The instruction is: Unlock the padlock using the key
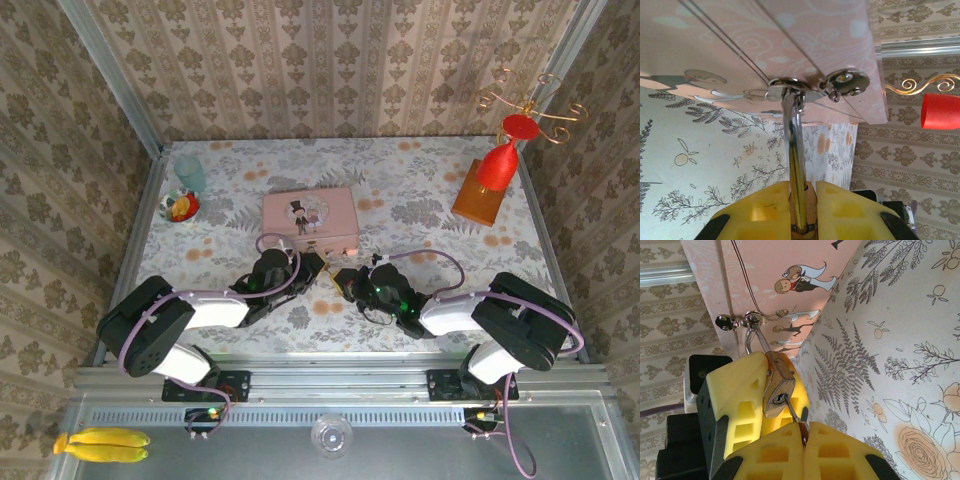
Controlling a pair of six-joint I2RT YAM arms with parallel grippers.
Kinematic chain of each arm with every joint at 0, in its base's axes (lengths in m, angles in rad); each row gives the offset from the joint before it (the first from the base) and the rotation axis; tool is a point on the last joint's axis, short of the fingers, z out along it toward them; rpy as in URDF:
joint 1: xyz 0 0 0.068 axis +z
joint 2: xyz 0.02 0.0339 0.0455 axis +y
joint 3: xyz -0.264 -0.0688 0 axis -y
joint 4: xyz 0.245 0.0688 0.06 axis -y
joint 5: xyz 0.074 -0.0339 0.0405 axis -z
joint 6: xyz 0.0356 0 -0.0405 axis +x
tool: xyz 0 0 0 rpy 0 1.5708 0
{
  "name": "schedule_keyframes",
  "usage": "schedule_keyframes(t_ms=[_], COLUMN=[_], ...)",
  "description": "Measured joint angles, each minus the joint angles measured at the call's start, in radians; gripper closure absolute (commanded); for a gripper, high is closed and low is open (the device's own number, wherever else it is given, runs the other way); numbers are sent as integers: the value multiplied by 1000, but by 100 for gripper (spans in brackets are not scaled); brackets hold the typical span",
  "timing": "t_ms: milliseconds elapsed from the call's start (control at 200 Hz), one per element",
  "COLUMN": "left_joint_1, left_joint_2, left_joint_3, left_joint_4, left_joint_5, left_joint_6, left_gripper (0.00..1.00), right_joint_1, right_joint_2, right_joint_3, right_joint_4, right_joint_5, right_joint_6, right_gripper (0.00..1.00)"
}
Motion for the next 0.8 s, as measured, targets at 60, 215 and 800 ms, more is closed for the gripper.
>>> schedule_keyframes(t_ms=[60,215,800], left_joint_1=[-1,-1,-1], left_joint_2=[0,0,0], left_joint_3=[0,0,0], left_joint_4=[0,0,1], left_joint_5=[-2,-3,-4], left_joint_6=[0,0,0], left_gripper=[100,100,100], right_joint_1=[0,0,0], right_joint_2=[0,0,0], right_joint_3=[0,-2,-2], right_joint_4=[0,2,8], right_joint_5=[3,10,11], right_joint_6=[2,3,3], right_gripper=[100,100,100])
